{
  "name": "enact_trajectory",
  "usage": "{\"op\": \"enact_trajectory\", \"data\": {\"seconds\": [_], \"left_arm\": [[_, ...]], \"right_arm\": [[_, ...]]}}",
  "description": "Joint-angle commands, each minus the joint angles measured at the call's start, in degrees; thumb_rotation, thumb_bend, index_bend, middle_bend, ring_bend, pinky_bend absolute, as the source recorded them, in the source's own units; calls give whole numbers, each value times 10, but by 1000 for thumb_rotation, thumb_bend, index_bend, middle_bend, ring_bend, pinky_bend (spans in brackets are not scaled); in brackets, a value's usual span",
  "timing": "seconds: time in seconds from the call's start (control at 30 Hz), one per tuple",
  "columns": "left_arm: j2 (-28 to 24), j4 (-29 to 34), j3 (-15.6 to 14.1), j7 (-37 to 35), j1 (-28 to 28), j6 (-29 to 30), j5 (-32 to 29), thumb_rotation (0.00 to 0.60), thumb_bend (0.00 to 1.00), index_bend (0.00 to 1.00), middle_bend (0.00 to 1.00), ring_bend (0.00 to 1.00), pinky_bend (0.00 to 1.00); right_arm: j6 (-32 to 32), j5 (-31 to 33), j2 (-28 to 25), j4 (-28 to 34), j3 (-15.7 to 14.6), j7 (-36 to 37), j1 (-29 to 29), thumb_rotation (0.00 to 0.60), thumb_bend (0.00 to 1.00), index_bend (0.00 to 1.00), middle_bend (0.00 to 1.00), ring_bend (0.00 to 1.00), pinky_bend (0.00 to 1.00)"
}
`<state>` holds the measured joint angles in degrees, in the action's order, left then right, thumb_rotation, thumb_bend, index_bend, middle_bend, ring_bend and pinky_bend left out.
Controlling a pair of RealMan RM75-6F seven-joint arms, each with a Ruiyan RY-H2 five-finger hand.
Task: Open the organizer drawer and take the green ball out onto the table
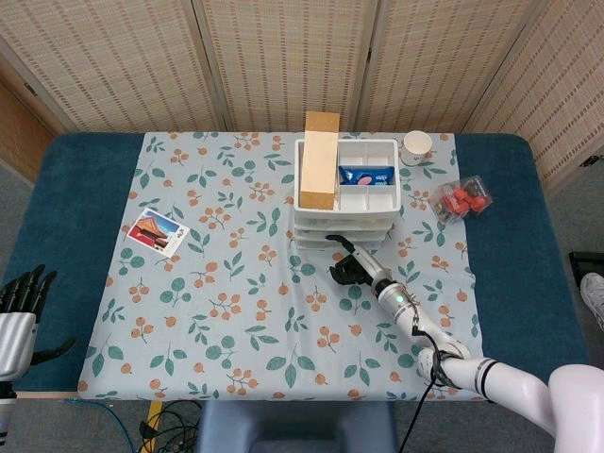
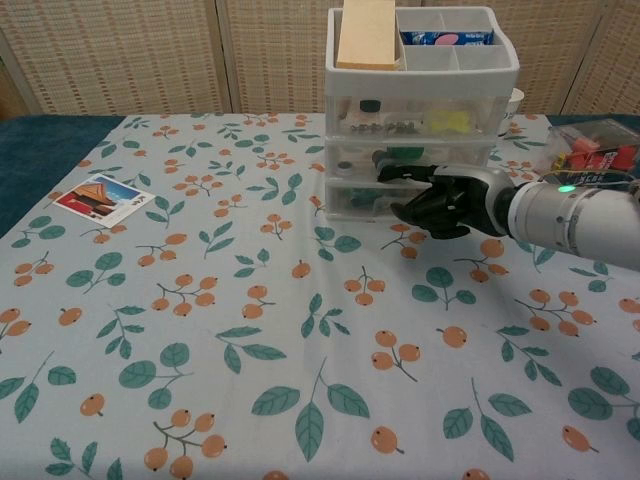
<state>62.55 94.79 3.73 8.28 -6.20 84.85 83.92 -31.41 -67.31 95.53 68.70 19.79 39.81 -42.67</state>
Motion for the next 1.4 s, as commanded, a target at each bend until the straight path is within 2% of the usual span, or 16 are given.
{"op": "enact_trajectory", "data": {"seconds": [0.03, 0.37, 0.9, 1.1, 1.23, 1.4], "left_arm": [[-1, 2, 0, 2, 0, -1, -1, 600, 0, 34, 0, 21, 86], [0, 5, -1, 6, -1, -3, -3, 600, 0, 34, 0, 21, 85], [4, -6, -3, -5, -1, -4, -2, 600, 0, 34, 0, 21, 84], [6, -9, -4, -8, -1, -6, -1, 600, 0, 34, 0, 21, 84], [7, -11, -5, -9, -2, -8, -2, 600, 0, 34, 0, 21, 84], [10, -15, -5, -13, -3, -7, 1, 600, 0, 34, 0, 21, 84]], "right_arm": [[2, -5, 1, -3, -1, 4, -2, 600, 538, 115, 872, 975, 1000], [-4, -17, -2, -4, -8, 14, -1, 600, 538, 192, 872, 975, 1000], [-46, -32, -15, 46, -38, 2, 28, 600, 542, 194, 870, 975, 1000], [-63, -31, -31, 76, -52, -15, 43, 600, 543, 44, 869, 975, 1000], [-68, -26, -45, 97, -65, -36, 53, 600, 548, 18, 869, 974, 1000], [-103, -54, -69, 140, -97, -112, 65, 600, 553, 18, 865, 973, 1000]]}}
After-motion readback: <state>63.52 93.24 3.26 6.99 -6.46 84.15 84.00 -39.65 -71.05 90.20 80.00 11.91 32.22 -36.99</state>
